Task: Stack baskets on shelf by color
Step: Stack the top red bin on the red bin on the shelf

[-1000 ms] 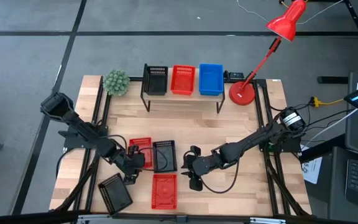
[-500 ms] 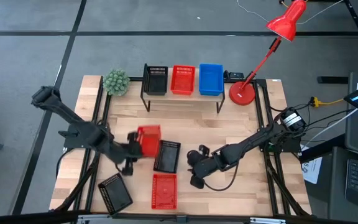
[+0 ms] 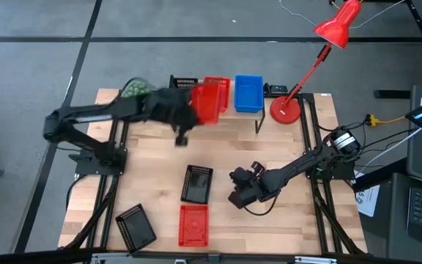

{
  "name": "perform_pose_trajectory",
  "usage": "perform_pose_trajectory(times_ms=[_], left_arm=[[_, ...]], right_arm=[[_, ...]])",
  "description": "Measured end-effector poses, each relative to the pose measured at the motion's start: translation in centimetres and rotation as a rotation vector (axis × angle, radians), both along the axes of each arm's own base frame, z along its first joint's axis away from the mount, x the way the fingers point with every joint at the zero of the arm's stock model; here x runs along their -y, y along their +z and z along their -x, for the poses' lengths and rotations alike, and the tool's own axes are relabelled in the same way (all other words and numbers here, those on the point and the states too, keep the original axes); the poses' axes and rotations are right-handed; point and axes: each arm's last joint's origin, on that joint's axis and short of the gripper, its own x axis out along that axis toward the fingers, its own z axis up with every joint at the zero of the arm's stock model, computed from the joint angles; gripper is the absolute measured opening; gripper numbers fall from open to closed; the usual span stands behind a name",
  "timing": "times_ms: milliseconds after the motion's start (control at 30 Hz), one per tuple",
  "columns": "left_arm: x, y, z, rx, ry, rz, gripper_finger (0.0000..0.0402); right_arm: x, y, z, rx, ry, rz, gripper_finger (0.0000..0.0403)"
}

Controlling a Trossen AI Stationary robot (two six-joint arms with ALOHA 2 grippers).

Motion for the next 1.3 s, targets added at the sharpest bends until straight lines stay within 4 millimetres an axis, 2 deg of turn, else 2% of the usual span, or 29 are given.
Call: perform_pose_trajectory(times_ms=[100,167,300,567,833,1000,1300], left_arm=[[-3.6,-0.2,-1.8,-0.024,0.024,0.007,0.0],[-5.2,-0.1,-2.9,-0.029,0.021,-0.007,0.0],[-7.0,-0.2,-4.4,-0.05,0.011,-0.024,0.0],[-10.9,-2.9,-5.4,-0.145,0.07,-0.013,0.0],[-12.3,-3.3,-5.0,-0.157,0.086,-0.001,0.0],[-12.4,-3.5,-4.8,-0.179,0.074,0.003,0.0001],[-12.3,-3.6,-4.7,-0.197,0.069,0.005,0.0057]], right_arm=[[0.4,-0.2,0.4,-0.04,-0.059,-0.016,0.0122],[0.5,-0.5,0.7,-0.055,-0.089,-0.042,0.0122],[0.6,-1.3,1.2,-0.081,-0.116,-0.072,0.0122],[0.7,-2.0,1.7,-0.091,-0.137,-0.085,0.0122],[0.7,-2.0,1.7,-0.105,-0.125,-0.099,0.0122],[0.7,-2.0,1.7,-0.104,-0.126,-0.1,0.0122],[0.6,-2.0,1.5,-0.089,-0.125,-0.112,0.0122]])
